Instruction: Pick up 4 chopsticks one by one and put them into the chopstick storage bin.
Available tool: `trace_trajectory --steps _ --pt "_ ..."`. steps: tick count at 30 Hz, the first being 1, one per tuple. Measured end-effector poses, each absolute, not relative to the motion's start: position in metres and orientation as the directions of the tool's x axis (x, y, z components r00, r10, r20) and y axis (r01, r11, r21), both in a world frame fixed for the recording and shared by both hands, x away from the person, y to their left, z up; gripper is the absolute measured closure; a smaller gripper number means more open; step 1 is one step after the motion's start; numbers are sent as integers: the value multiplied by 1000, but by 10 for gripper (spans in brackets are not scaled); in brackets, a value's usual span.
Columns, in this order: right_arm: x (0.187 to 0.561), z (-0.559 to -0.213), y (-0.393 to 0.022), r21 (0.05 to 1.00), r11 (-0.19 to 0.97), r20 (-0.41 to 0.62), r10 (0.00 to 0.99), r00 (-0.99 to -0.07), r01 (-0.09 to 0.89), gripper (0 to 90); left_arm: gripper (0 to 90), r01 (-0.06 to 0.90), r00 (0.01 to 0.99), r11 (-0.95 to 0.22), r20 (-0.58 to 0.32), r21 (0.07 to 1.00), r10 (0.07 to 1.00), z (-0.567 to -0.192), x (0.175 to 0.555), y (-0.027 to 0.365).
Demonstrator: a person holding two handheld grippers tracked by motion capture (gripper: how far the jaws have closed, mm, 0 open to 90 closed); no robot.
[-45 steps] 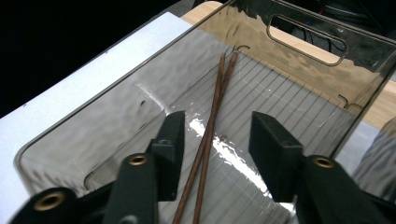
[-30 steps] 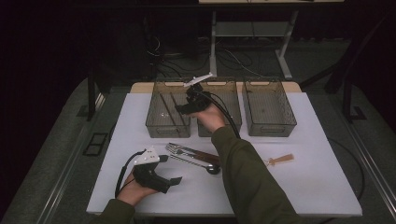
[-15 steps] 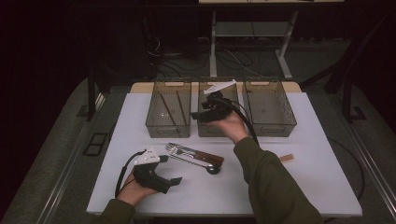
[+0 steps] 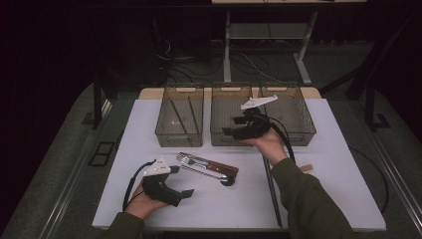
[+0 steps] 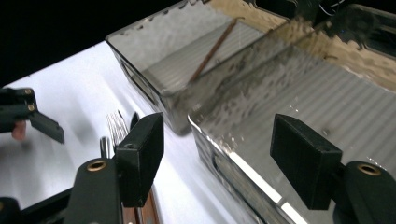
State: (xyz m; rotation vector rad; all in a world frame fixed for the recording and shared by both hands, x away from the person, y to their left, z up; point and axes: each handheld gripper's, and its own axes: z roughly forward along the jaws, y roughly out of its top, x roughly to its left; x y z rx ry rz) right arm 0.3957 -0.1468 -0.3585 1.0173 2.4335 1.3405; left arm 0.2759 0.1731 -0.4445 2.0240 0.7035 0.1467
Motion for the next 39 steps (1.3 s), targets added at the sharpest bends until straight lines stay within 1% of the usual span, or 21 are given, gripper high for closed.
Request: trace_trajectory --steps 8,18,22,29,34,39 --pt "384 -367 -172 805 333 176 655 -735 490 353 0 422 827 -384 -175 821 535 -445 276 173" --pt "366 -375 -199 802 331 177 663 -727 497 353 0 422 827 -389 -172 819 535 -445 276 172" --pt "356 -379 -213 806 321 185 663 -726 498 369 0 423 825 -386 -173 820 537 -445 276 173" --pt "341 -387 -234 790 336 184 668 -721 513 433 0 421 826 -388 -169 820 538 -445 276 173" --pt "332 -390 -249 777 335 193 680 -708 534 515 0 417 828 -392 -165 820 535 -444 275 172" --pt "324 -394 -262 764 355 176 689 -703 539 591 0 417 828 -393 -164 819 537 -444 274 172"
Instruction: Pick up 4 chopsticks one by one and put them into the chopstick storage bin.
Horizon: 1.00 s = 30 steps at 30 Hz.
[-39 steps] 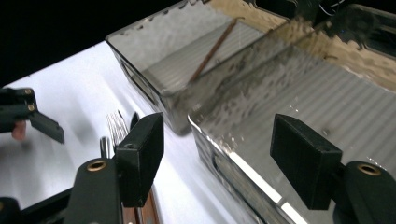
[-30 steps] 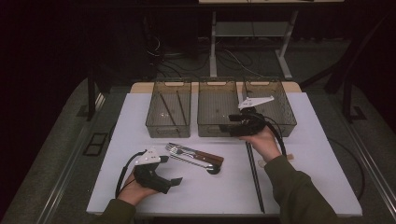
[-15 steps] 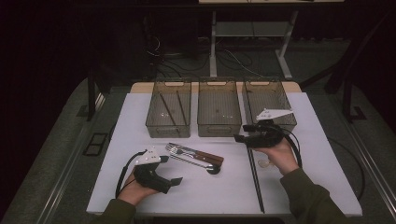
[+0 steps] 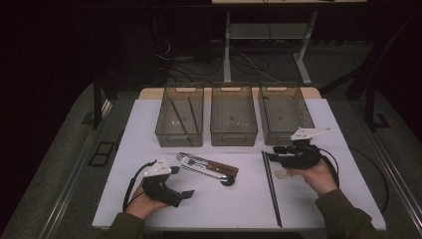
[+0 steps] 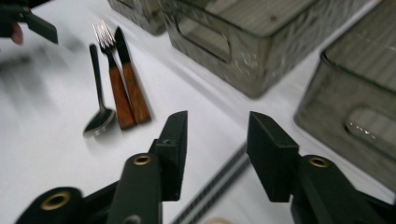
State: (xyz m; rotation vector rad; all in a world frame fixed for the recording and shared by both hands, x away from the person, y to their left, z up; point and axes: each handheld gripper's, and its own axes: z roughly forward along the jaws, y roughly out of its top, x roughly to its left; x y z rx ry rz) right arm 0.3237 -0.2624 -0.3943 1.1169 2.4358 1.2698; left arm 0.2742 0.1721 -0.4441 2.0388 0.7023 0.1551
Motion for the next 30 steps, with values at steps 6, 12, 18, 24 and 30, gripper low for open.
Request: trace_trajectory --steps 6,12,18,24,30 --pt "315 -401 -275 743 369 172 701 -692 558 703 0 416 828 -395 -162 819 536 -444 274 172" --pt "312 -410 -278 713 401 143 720 -679 575 844 1 419 826 -399 -160 816 540 -444 274 171" --pt "324 -418 -276 691 406 144 733 -665 597 896 1 419 823 -399 -156 815 546 -443 274 174" --pt "339 -426 -270 668 391 152 761 -630 633 897 1 422 823 -404 -156 812 546 -444 275 173" --pt "351 -430 -263 659 364 173 778 -603 658 873 1 422 823 -404 -156 811 547 -444 275 173"
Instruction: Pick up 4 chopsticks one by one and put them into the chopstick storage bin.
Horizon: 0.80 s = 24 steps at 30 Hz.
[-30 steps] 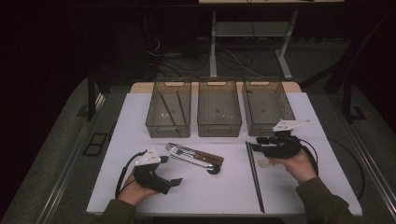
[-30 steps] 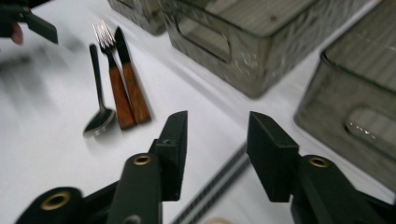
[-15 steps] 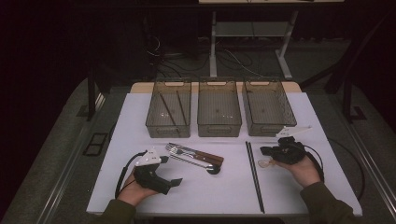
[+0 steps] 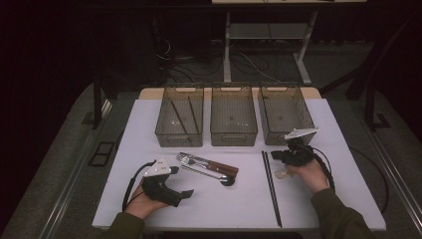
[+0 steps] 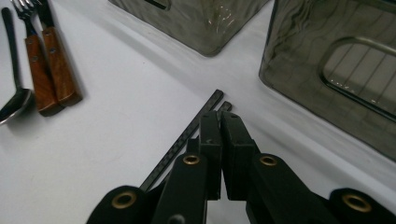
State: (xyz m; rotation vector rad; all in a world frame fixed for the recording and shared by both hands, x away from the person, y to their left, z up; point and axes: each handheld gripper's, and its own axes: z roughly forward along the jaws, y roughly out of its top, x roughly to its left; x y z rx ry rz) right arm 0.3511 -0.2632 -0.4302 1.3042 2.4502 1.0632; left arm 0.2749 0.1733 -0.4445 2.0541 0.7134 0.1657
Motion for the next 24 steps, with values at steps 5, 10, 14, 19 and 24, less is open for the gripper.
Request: trace_trajectory --steps 5,10,14,19,24 --pt "359 -434 -256 643 383 146 789 -597 663 892 1 422 823 -404 -156 811 547 -444 275 173" --pt "364 -439 -252 624 395 133 796 -590 674 892 1 423 823 -405 -157 811 545 -445 275 173" --pt "367 -443 -251 618 393 138 798 -587 680 893 1 423 823 -405 -157 810 546 -445 275 173" --pt "369 -444 -246 611 407 138 790 -598 679 892 1 424 822 -404 -157 811 547 -445 275 173" --pt "370 -444 -242 608 413 136 787 -602 678 892 1 424 822 -403 -158 811 547 -445 275 174"
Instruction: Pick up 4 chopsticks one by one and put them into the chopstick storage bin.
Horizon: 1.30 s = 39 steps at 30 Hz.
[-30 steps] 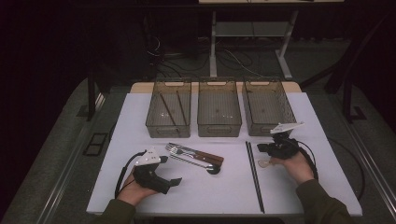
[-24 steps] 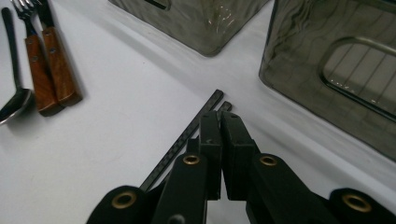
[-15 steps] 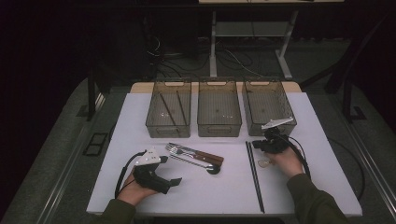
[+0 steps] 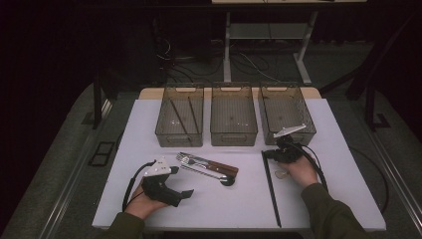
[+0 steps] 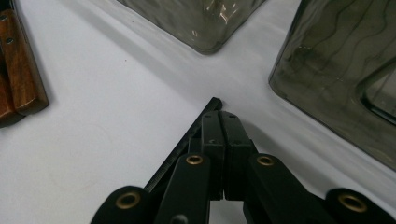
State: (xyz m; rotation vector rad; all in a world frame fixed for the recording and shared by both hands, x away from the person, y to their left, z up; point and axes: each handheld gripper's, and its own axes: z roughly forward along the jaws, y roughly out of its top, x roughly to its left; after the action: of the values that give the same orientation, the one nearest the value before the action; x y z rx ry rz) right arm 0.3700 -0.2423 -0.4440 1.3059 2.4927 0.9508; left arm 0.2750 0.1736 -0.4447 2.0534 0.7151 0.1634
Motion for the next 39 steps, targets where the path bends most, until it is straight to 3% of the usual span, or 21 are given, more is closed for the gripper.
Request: trace_trajectory --steps 25,34,39 --pt "371 -443 -220 623 434 128 764 -632 651 890 1 425 821 -400 -159 812 548 -444 275 174" --pt "366 -437 -217 654 373 164 780 -604 659 676 1 423 821 -399 -158 814 548 -444 274 174" --pt "364 -442 -207 632 405 121 790 -601 660 652 1 423 821 -401 -157 813 548 -444 274 174"
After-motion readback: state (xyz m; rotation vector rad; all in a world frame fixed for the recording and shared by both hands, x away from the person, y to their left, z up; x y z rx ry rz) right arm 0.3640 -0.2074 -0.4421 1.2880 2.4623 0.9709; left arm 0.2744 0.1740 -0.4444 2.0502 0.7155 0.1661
